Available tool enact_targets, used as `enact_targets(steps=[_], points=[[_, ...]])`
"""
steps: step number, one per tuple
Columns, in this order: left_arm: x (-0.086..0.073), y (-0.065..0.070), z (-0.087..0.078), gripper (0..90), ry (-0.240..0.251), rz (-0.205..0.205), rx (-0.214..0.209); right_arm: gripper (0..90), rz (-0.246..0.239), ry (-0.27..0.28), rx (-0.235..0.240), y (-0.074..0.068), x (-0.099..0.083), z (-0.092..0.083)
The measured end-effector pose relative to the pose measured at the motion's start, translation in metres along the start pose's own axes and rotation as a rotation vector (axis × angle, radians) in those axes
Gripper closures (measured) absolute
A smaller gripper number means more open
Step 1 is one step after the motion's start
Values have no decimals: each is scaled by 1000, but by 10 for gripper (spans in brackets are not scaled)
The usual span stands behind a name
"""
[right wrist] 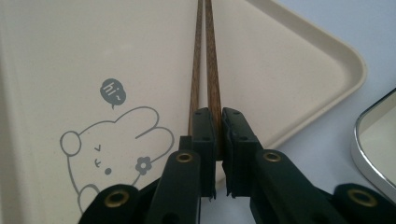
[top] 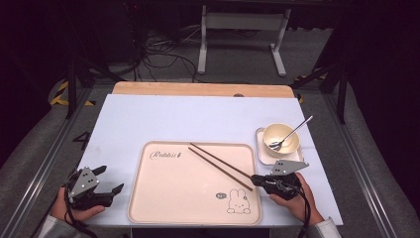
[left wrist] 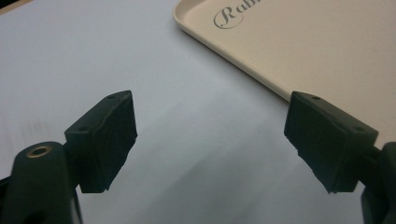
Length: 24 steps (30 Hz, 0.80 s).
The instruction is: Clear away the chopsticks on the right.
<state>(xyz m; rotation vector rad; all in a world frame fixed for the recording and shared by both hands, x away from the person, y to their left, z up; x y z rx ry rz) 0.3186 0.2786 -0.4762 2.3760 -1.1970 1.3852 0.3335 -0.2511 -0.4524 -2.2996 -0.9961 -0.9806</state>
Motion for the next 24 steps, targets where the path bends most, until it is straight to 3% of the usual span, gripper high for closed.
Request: enact_targets(steps=[6,18,24], points=[[-1,0,1,179,-6,4,-7,844,13,-32,-16,3,-4,5],[-8,-1,-9,178,-1,-29,11,813,10,-73,14,3,1,20],[-8,-3,-7,181,14,-36,14,771,28,-47,3,5,5,18]])
Point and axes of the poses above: each handheld gripper's, and its own axes: z roughly forward along the jaws, x roughly out of its top, y roughly to its right, the point moved 3 cm from there along z, roughly forward along the jaws, and after that the axes turned 7 degrees about z, right-handed, at the moved point
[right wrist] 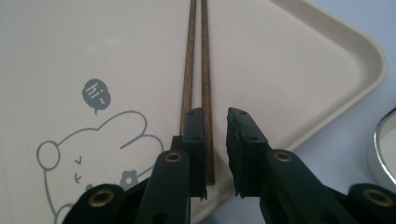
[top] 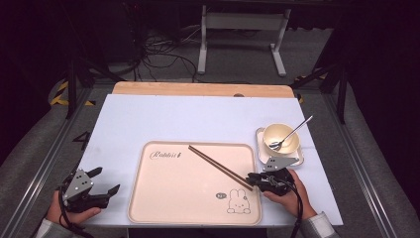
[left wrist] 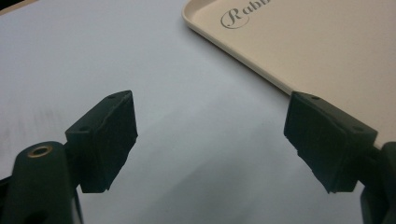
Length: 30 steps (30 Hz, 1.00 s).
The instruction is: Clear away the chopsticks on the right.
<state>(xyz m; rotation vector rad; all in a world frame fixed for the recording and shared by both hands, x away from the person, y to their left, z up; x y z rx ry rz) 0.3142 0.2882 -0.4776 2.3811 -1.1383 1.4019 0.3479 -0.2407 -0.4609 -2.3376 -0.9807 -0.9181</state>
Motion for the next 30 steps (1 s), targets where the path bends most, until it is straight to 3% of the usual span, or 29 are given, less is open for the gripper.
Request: enact_targets(steps=[15,19,24,30], points=[[0,1,0,210,-4,-5,32,822,8,66,-45,-3,19,4],[0,1,2,215,-9,-2,31,828,-6,80,-44,-3,24,3],[1,1,1,217,-6,-4,42,900,-20,100,-42,-5,33,4],[1,2,1,219,-5,-8,50,900,-53,106,-27,-10,44,11]])
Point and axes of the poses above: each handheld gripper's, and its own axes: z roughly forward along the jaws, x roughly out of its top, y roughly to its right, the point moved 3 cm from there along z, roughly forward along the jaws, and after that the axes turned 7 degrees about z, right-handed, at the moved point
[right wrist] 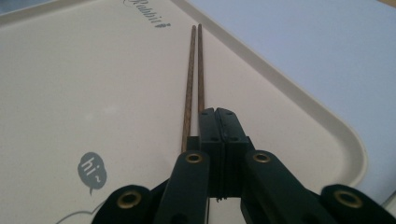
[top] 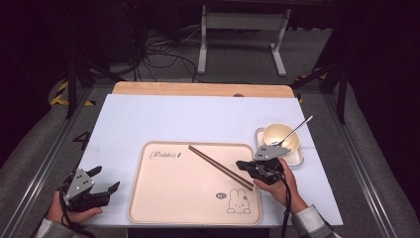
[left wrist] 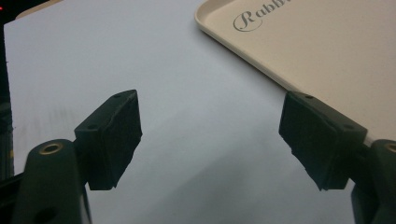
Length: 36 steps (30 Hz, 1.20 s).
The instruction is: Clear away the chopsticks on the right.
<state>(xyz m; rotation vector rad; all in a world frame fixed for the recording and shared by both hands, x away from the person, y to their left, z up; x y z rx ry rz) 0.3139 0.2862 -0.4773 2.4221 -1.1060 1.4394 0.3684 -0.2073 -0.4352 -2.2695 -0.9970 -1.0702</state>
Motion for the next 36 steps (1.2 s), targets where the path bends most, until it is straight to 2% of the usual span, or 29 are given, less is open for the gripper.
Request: enact_targets(steps=[3,7,17,26,30,36], points=[[0,1,0,219,-2,3,3,900,-3,6,9,-2,5,4],[-1,1,-2,218,-3,2,3,900,-31,10,21,-7,17,13],[-3,4,-7,206,-5,2,-1,900,-90,-19,43,-13,46,52],[-6,6,-10,205,-10,-2,-5,900,-121,-98,89,-17,63,99],[-7,6,-10,205,-8,-5,-9,900,-152,-161,88,-21,65,121],[-6,6,-10,204,-6,3,-15,900,-178,-213,74,-24,70,140]])
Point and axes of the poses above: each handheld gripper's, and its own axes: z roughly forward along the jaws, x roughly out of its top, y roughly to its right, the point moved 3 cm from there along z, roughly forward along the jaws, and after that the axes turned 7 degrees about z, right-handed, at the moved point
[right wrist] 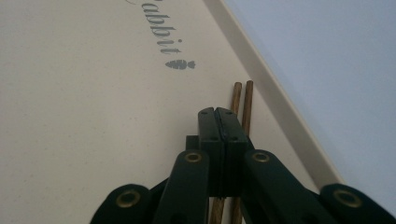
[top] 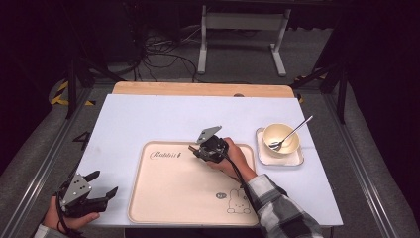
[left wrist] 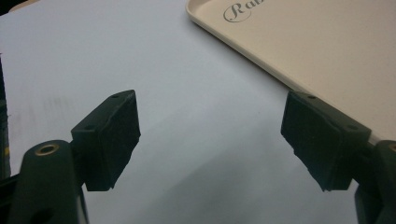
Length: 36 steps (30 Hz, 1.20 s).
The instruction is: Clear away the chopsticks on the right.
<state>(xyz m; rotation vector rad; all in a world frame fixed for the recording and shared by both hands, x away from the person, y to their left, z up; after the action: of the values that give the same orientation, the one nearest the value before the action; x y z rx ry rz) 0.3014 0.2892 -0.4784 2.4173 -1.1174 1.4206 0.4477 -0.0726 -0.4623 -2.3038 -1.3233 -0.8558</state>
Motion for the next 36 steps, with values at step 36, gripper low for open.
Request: enact_targets(steps=[36], points=[[0,1,0,204,2,-7,-12,900,90,-23,-80,24,-27,-18]])
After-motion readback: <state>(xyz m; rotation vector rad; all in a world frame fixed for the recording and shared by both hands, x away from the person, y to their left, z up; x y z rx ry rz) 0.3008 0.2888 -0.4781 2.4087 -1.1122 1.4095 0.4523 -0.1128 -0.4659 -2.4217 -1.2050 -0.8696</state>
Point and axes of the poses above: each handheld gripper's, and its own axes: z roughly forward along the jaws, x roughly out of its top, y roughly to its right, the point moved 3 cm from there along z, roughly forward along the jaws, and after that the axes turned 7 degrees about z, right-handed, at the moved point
